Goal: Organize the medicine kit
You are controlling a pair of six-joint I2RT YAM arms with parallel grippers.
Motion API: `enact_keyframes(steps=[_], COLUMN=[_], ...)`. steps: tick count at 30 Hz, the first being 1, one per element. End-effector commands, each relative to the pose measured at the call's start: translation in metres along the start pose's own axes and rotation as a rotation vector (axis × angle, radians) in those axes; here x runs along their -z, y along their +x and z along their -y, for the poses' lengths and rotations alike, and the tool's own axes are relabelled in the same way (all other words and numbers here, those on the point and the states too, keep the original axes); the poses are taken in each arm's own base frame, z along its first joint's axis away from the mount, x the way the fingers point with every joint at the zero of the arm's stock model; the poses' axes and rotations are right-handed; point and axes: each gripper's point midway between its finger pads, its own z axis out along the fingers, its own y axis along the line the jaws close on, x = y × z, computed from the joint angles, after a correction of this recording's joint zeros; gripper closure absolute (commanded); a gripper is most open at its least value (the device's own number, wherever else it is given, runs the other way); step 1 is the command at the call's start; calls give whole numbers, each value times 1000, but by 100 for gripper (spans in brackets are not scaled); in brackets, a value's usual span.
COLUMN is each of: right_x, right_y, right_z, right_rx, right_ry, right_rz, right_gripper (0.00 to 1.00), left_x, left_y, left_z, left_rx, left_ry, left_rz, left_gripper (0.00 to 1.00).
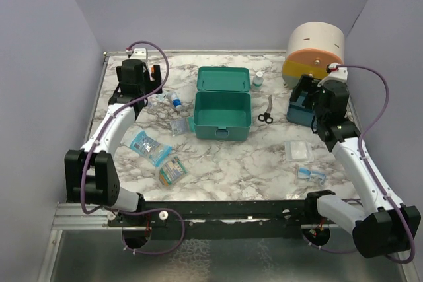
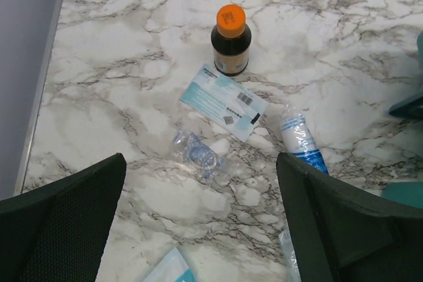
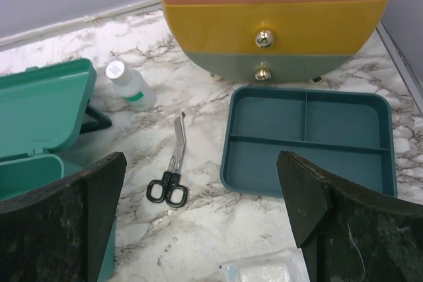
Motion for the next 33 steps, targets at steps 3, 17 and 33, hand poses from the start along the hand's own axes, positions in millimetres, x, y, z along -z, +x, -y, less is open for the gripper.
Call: enact_keyframes(steps=[3, 17, 33], right_x=[-5, 6, 30], right_y=[-38, -37, -26], right_z=[-18, -18, 0], right_rx=[-13, -21, -41], right_ry=[-58, -75, -14], right_rz=[88, 88, 65], right_gripper=[0, 0, 0], left_x=[-40, -118, -164], left_y=[33, 42, 50], left_z=[19, 24, 25], left_rx=[-88, -92, -82], left_ry=[129, 90, 53], left_rz=[6, 36, 36], left_gripper=[1, 1, 1])
